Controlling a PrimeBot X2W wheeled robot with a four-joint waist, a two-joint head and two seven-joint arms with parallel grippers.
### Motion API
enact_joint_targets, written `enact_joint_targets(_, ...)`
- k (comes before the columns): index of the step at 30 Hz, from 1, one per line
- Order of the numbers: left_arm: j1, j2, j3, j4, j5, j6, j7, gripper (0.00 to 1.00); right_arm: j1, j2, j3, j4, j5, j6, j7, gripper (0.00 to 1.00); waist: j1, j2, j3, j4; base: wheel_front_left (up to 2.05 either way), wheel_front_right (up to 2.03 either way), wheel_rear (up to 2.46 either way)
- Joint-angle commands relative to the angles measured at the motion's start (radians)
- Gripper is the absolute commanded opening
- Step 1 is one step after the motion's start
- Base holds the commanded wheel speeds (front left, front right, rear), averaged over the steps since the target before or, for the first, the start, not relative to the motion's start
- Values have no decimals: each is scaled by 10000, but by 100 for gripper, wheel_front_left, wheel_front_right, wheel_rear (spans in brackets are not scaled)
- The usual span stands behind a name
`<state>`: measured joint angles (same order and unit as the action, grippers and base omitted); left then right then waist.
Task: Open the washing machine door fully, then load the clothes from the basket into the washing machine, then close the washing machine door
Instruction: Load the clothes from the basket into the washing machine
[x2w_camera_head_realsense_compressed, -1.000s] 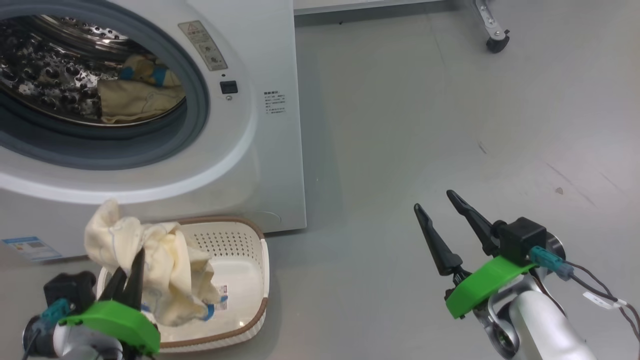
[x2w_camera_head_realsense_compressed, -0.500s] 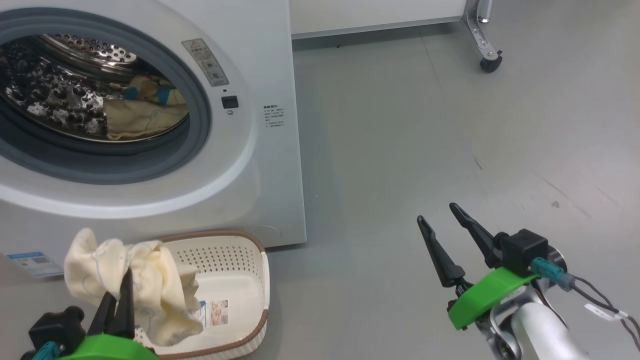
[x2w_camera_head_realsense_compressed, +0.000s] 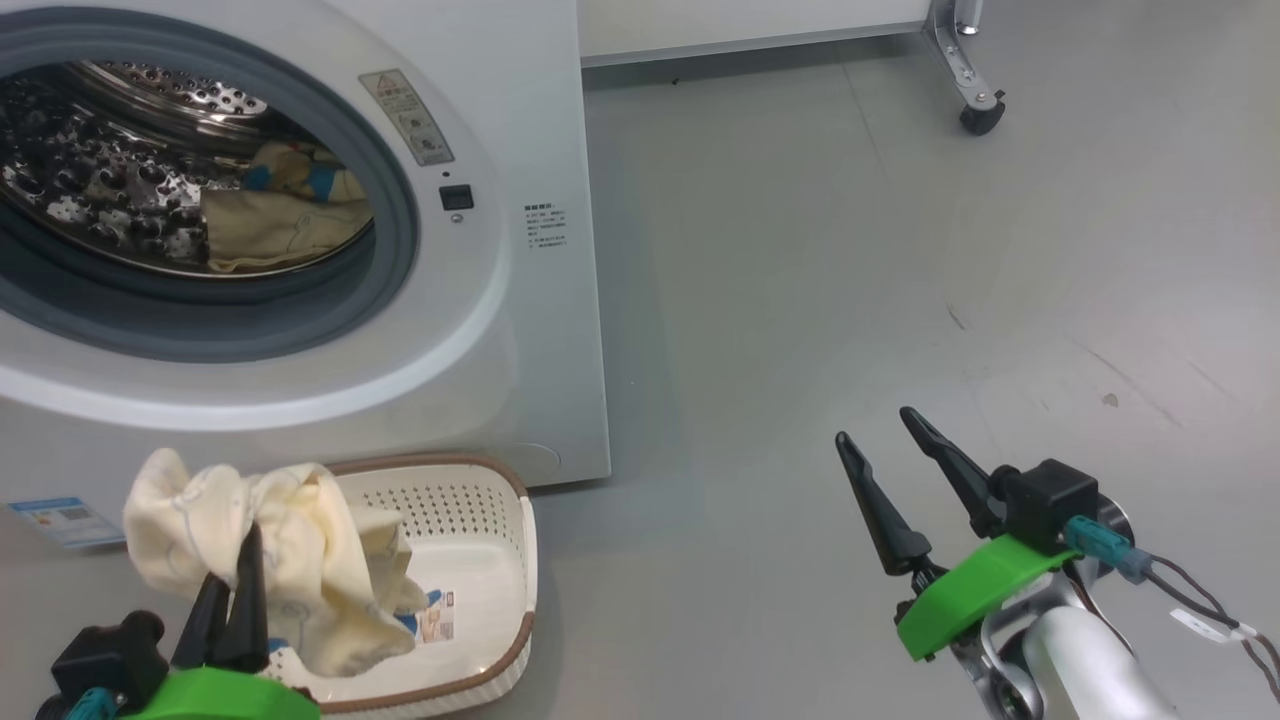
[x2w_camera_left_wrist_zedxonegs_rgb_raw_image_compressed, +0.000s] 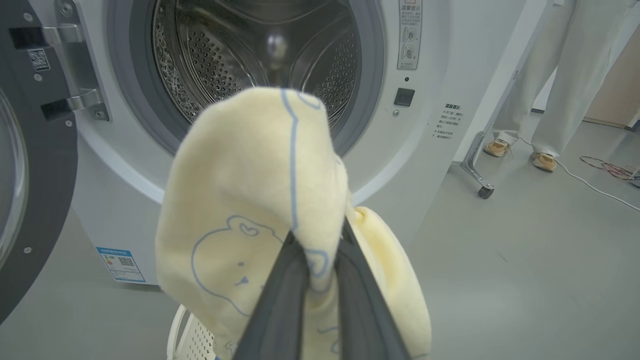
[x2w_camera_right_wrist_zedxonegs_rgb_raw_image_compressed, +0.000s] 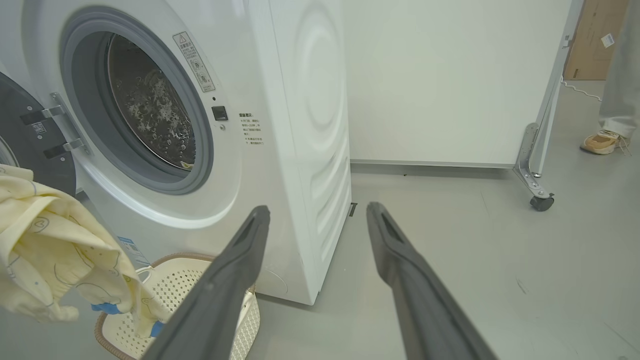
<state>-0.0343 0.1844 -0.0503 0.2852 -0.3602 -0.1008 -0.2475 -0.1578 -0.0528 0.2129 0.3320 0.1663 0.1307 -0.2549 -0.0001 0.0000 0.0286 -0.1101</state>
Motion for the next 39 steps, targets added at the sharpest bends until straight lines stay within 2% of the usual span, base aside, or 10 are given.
enact_joint_targets(1, -441, 124, 561, -456, 122, -60, -143, 0, -269, 26, 188, -289, 63, 0, -69, 100, 1, 0, 100, -27, 0, 0, 0)
enact_joint_targets(8, -989, 97, 1053, -749, 108, -213, -143, 0, -430, 26, 98, -417, 32, 0, -69, 100, 1, 0, 749, -59, 0, 0, 0)
enact_joint_targets(21, -3998, 1578, 1397, -741, -431, -295, -143, 0, -1238, 26, 115, -713, -263, 0, -69, 100, 1, 0, 2940, -365, 0, 0, 0)
enact_joint_targets(31, -7140, 3242, 1078, 194, -1483, -298, -34, 0, -1818, 26, -32, -1150, -270, 0, -69, 100, 1, 0, 4860, -843, 0, 0, 0)
enact_joint_targets(39, -10326, 4909, -58, 1313, -2219, -298, 266, 0, -2149, 26, -83, -1418, -88, 0, -69, 100, 1, 0, 6560, -1185, 0, 0, 0)
